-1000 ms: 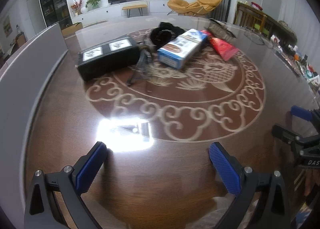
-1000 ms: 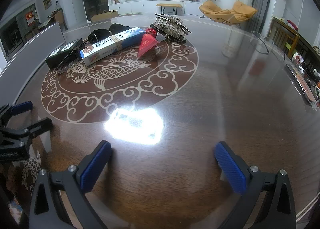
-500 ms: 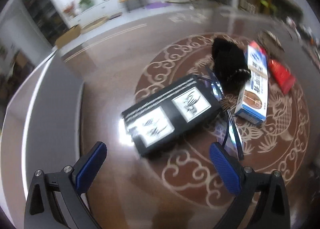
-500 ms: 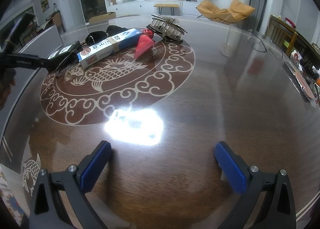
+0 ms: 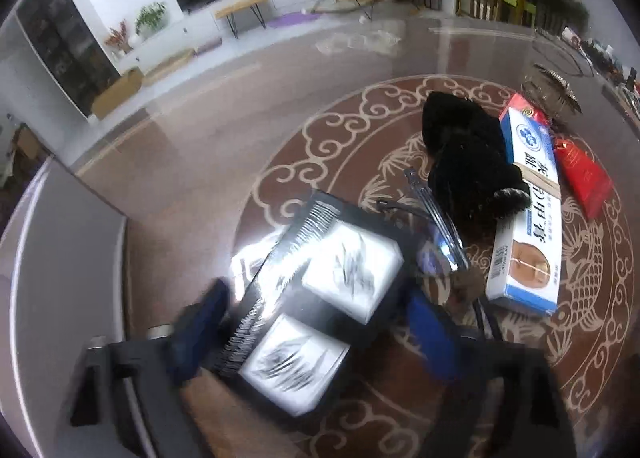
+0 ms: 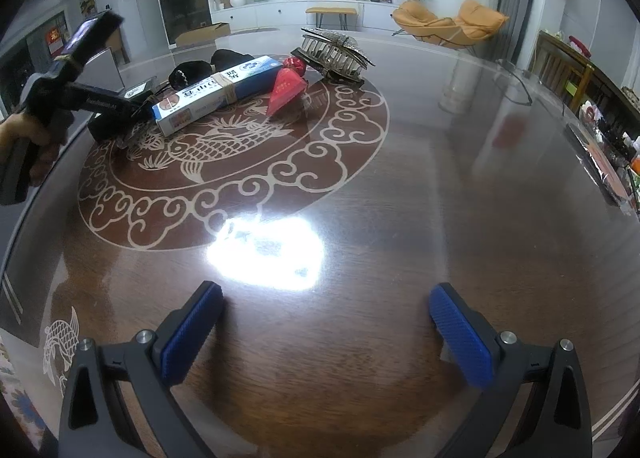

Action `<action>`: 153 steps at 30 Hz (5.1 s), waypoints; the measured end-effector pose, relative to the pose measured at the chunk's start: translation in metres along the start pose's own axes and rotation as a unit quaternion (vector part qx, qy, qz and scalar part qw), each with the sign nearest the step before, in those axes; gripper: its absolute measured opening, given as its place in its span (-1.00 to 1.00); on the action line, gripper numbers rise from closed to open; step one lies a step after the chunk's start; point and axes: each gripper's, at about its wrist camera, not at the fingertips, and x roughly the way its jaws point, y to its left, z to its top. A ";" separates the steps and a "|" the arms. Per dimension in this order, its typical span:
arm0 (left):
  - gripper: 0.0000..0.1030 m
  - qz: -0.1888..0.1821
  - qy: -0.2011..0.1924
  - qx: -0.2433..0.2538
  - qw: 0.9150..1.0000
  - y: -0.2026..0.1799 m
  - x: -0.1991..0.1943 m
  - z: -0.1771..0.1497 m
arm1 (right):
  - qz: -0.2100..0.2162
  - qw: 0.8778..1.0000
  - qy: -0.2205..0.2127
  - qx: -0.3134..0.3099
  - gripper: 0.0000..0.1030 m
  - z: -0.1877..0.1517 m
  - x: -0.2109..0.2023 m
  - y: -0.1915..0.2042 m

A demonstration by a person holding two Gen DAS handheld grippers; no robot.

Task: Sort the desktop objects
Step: 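Reach the left tool to the black box, then grasp the black box with the left tool while the right tool grasps the wire eyeglasses, then carry the box and eyeglasses over the white bin and open both tools, then bring both tools back over the table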

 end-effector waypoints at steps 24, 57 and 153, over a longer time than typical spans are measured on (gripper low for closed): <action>0.15 -0.004 -0.043 -0.165 0.985 -0.023 -0.100 -0.200 | 0.181 0.980 0.072 -0.034 0.97 0.070 0.031 0.130; 0.64 -0.036 -0.061 -0.221 0.973 -0.005 -0.082 -0.146 | 0.165 0.984 0.032 -0.058 0.07 0.024 -0.014 0.065; 1.00 0.000 -0.053 -0.124 0.991 -0.086 -0.070 -0.127 | 0.030 0.999 0.003 -0.041 1.00 0.015 -0.040 0.008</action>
